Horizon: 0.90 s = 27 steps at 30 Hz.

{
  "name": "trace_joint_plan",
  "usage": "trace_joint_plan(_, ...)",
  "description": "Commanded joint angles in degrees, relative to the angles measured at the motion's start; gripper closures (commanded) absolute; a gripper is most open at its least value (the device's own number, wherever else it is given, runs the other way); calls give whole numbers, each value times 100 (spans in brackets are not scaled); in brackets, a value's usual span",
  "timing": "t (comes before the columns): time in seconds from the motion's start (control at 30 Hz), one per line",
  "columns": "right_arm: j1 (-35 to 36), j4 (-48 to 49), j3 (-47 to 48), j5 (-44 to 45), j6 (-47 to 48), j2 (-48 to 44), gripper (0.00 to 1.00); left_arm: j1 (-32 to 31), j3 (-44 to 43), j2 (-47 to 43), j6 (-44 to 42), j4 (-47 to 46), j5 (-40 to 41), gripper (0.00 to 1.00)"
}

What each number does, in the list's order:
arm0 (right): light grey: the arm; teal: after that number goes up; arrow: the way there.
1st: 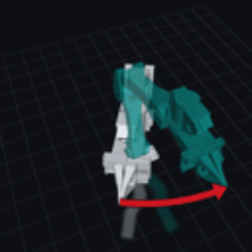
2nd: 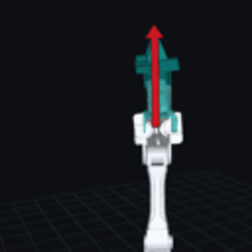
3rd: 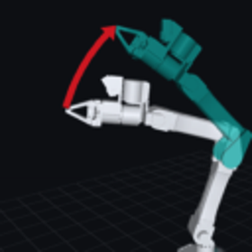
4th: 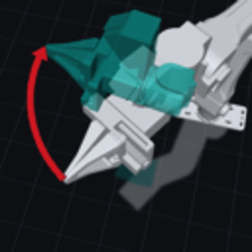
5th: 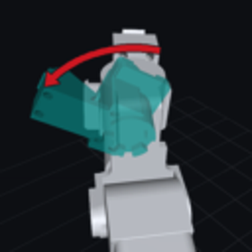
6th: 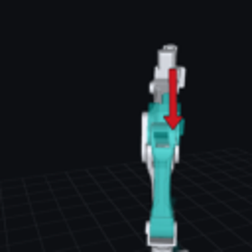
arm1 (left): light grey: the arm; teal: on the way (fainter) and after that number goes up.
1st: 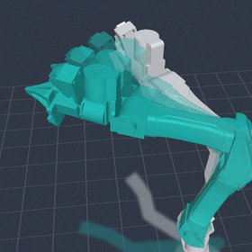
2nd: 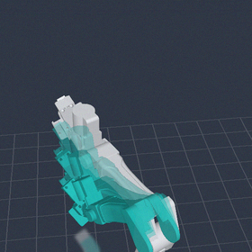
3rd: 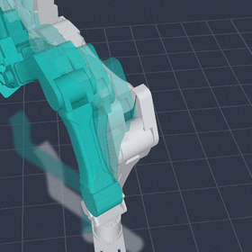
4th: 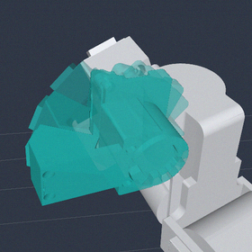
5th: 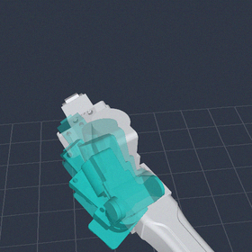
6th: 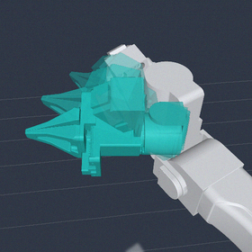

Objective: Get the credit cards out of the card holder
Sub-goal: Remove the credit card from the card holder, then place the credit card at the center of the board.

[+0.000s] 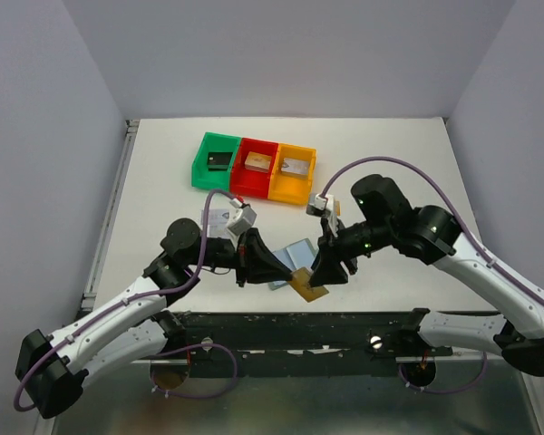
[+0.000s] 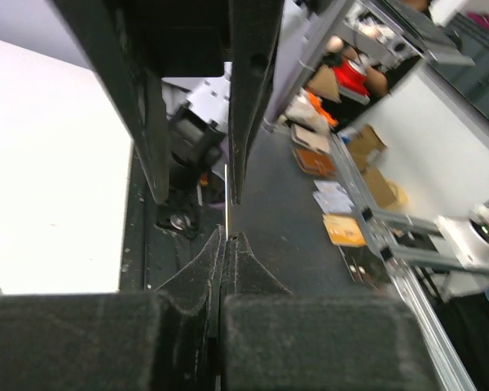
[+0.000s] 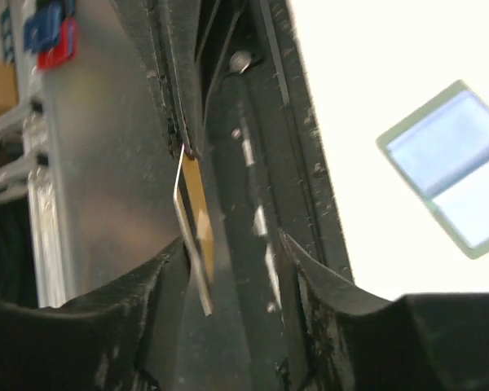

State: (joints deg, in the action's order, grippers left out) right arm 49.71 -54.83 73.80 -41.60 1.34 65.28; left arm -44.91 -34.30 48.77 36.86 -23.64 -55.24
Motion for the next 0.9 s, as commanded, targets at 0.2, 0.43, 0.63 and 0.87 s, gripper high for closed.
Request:
trace_joint_plan(0.2, -770, 3676, -2051, 1296, -2505, -2018, 41, 773, 1337, -1448, 1199, -1538, 2392, 100)
trace_joint_plan(0.43, -779, 6227, -3397, 909, -3974, -2160, 40, 790, 1769, -1591, 1789, -2434, 3072, 100)
trace_joint_plan(0.63, -770, 6748, -3407, 671, -4195, -1764, 41, 790, 1848, -1494, 1991, -2777, 3090, 100)
trace_joint_plan(0.87, -779, 7451, -3407, 346, -4493, -1448, 56, 790, 1963, -1406, 2088, -3024, 3107, 100)
